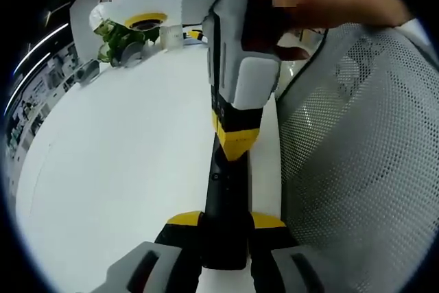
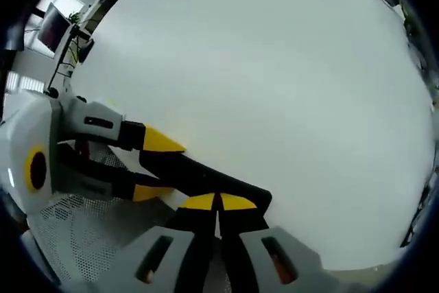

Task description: Press the specified remote control buttons in sequence, fully releasing each button before pressing the next.

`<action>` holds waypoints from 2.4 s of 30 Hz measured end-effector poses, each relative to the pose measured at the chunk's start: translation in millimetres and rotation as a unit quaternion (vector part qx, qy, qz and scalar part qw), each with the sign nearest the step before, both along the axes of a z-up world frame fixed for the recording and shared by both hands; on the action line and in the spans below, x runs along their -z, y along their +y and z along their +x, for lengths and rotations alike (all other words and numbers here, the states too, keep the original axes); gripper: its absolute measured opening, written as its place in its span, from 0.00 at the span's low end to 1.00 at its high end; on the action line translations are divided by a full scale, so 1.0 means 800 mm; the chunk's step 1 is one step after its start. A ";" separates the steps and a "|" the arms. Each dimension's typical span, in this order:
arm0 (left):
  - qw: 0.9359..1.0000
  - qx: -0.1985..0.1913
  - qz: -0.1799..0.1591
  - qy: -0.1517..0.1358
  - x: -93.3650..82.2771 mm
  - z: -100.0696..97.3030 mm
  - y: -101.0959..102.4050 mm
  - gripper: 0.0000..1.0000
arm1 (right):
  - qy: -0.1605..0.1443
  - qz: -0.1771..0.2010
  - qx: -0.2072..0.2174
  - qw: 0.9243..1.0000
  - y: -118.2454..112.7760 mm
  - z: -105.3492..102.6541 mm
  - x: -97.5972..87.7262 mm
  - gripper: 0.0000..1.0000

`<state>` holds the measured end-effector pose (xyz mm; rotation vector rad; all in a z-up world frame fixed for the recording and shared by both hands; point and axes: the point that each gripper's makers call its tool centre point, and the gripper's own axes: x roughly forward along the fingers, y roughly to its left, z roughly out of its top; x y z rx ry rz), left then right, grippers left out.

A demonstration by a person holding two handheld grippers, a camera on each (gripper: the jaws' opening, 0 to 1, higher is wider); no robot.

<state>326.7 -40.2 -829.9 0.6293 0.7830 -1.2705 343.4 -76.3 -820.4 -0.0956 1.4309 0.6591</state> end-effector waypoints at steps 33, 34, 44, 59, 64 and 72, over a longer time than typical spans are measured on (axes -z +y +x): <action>1.000 -0.001 0.005 0.003 0.000 0.000 0.000 0.24 | -0.079 0.009 -0.059 0.995 0.027 0.011 0.009 0.00; 1.000 -0.001 0.004 0.003 0.000 0.000 -0.001 0.24 | -0.082 0.010 -0.060 0.995 0.029 0.012 0.009 0.00; 1.000 0.005 0.000 0.002 0.002 -0.003 -0.002 0.27 | -0.081 0.007 -0.073 0.994 0.028 0.011 0.021 0.00; 0.998 -0.060 -0.004 0.000 0.001 0.018 -0.004 0.26 | -0.033 0.019 -0.002 0.999 0.011 0.017 0.002 0.00; 0.998 -0.069 -0.008 0.000 0.000 0.020 -0.005 0.26 | -0.036 0.014 0.021 0.999 0.002 0.023 -0.001 0.00; 0.996 -0.088 -0.006 0.000 -0.001 0.025 -0.006 0.26 | 0.003 0.019 0.035 0.999 0.003 0.010 0.002 0.00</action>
